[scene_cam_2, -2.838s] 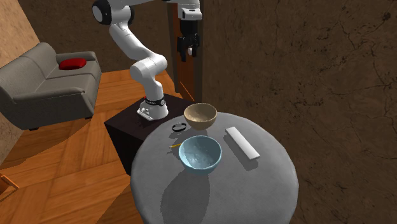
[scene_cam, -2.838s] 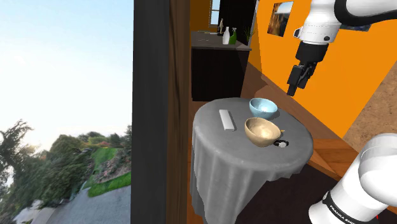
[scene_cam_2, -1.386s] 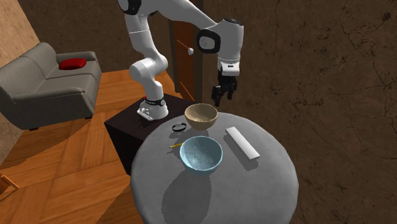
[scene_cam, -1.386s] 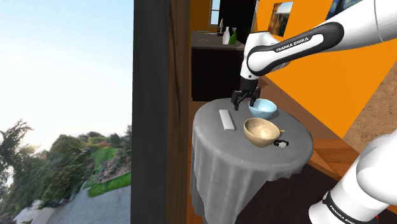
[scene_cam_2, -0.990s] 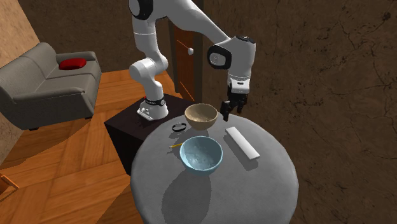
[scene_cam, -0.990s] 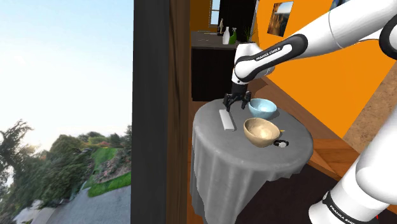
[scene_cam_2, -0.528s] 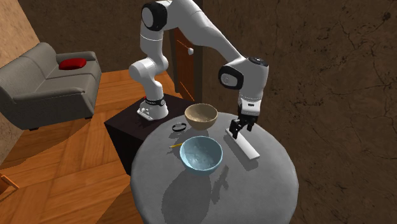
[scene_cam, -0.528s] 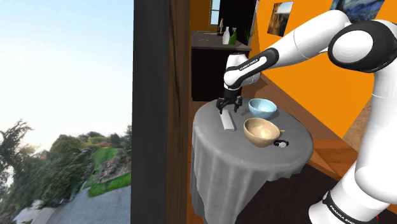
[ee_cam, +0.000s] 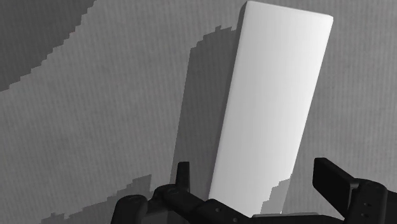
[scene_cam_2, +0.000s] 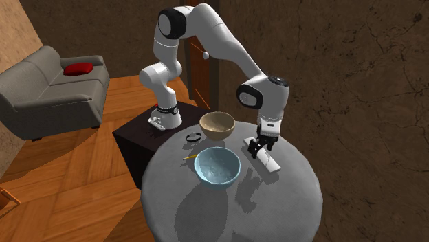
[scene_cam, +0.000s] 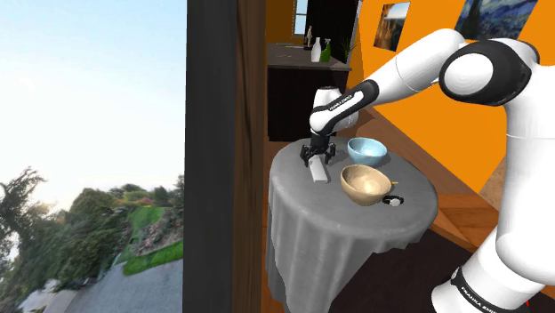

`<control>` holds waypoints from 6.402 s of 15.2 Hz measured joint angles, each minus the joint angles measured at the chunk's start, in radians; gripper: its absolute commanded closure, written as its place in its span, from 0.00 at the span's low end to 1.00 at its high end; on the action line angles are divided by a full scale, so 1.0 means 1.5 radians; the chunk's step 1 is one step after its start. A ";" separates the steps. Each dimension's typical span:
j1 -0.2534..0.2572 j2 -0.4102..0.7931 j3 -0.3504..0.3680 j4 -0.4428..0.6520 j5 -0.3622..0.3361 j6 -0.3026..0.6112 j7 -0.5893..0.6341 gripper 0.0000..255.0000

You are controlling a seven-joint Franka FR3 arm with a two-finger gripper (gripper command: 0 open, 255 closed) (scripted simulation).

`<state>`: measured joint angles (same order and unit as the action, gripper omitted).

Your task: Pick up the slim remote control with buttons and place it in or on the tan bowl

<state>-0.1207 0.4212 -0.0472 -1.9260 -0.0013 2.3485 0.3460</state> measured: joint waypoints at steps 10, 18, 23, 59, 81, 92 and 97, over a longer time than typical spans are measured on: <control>0.000 0.004 0.000 -0.001 0.000 0.005 0.000 1.00; 0.000 0.001 0.000 0.000 0.000 0.002 0.000 1.00; 0.001 -0.023 0.000 0.009 -0.001 -0.032 0.001 1.00; -0.001 -0.339 -0.008 -0.147 -0.018 -0.192 -0.002 1.00; -0.011 -0.558 -0.012 -0.472 -0.038 -0.086 0.001 1.00; -0.012 -0.543 -0.014 -0.484 -0.039 -0.058 0.000 0.00; -0.011 -0.549 -0.013 -0.478 -0.039 -0.070 0.000 0.00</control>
<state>-0.1379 -0.4027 -0.0673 -2.6427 -0.0594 2.2437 0.3458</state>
